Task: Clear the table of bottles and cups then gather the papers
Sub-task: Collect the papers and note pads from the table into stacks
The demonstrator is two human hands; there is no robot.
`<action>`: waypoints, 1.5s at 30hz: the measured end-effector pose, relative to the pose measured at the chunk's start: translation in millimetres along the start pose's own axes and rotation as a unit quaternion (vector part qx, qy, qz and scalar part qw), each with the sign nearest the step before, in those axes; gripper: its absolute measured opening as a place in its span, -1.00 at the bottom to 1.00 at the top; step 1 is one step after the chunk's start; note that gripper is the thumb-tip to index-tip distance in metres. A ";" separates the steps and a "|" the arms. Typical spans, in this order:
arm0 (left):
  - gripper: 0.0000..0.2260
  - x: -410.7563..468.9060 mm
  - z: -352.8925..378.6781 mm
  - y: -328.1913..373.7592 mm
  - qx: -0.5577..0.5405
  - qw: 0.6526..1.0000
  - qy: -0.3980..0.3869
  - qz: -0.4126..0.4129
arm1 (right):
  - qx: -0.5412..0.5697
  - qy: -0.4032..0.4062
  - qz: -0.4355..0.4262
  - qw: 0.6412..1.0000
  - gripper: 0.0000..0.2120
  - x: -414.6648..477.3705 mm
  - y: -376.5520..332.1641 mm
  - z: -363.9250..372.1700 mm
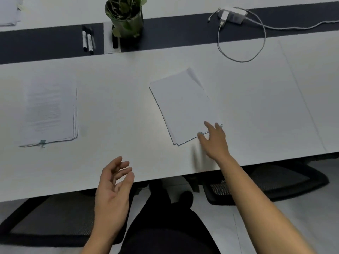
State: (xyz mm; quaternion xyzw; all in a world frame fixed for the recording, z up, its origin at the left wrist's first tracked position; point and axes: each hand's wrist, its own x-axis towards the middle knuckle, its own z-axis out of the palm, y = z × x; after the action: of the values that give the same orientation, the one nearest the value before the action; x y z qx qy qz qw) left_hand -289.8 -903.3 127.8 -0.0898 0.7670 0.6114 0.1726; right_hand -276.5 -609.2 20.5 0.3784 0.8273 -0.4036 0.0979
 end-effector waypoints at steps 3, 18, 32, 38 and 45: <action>-0.62 4.6 -7.5 -7.2 0.009 1.000 -0.002 -0.014 | -0.137 0.008 0.041 0.990 -0.36 61.2 4.1 2.5; -0.66 36.9 -15.0 -0.6 0.016 1.000 0.011 -0.017 | -0.388 -0.100 -0.139 0.906 0.13 -75.4 17.6 135.1; -0.62 27.2 -70.6 -9.8 0.061 0.988 0.143 -0.011 | -0.238 -0.083 -0.291 0.923 -0.55 -74.9 9.1 116.0; -0.33 139.7 -126.2 -47.9 0.278 0.956 0.092 -0.031 | -0.062 0.010 -0.233 0.970 -0.74 -62.9 -66.7 119.6; -0.34 271.5 -157.8 -98.0 0.520 0.842 0.000 -0.144 | -0.011 0.041 -0.215 0.976 -0.72 -41.6 -121.2 123.6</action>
State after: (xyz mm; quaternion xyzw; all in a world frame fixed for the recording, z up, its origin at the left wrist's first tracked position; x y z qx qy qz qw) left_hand -531.0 -1059.4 -32.3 -0.0961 0.9509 0.0911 0.2799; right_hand -350.8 -770.6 30.9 0.2067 0.8970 -0.3901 -0.0209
